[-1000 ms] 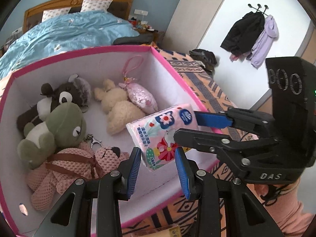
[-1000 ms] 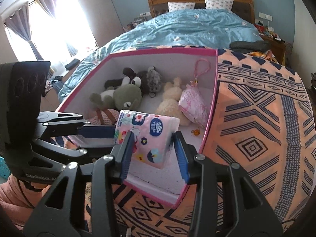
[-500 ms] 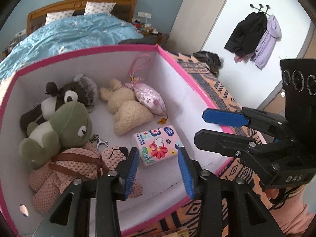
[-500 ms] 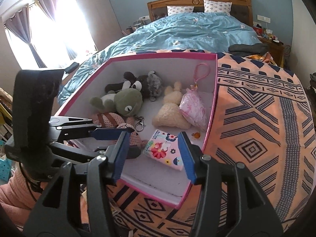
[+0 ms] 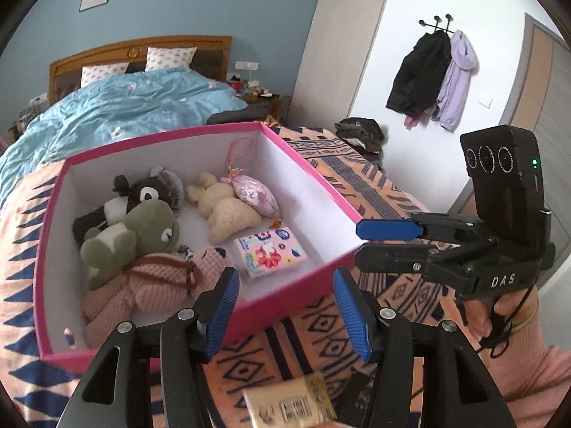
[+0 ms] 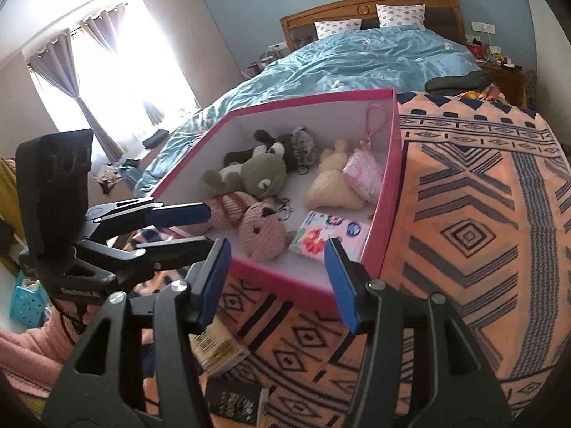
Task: Organize objects
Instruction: 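Withdraw the right gripper to the cream tissue pack, then grasp the cream tissue pack with the right gripper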
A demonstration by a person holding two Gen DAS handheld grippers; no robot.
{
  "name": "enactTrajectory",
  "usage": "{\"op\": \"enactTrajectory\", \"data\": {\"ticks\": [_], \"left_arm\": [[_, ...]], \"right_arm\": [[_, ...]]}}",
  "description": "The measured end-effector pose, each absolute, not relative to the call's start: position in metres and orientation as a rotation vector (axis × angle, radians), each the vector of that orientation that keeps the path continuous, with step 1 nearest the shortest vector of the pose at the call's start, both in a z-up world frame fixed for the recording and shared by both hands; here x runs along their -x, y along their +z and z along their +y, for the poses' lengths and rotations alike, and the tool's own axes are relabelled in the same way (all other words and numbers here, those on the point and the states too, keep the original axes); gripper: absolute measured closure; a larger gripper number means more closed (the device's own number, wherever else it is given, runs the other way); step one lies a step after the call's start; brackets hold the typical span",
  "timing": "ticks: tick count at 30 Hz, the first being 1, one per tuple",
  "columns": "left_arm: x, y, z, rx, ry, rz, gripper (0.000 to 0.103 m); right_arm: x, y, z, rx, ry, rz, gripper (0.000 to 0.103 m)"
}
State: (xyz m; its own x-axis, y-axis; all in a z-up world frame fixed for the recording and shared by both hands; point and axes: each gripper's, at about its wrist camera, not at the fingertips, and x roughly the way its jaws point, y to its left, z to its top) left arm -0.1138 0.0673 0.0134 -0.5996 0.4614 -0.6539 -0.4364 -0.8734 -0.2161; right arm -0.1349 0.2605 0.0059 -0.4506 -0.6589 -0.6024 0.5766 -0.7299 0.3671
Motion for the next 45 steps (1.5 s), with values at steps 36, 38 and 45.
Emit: {"op": "enactTrajectory", "data": {"ticks": [36, 38, 45], "left_arm": [[0.058, -0.083, 0.044, 1.303, 2.375, -0.105, 0.040], [0.059, -0.084, 0.043, 1.305, 2.372, -0.112, 0.040], [0.061, -0.088, 0.043, 1.313, 2.317, -0.177, 0.041]], "right_arm": [[0.037, -0.091, 0.239, -1.235, -1.904, -0.093, 0.041], [0.032, -0.090, 0.235, -1.226, -1.872, -0.074, 0.041], [0.053, -0.083, 0.249, -1.190, -1.968, -0.182, 0.041]]}}
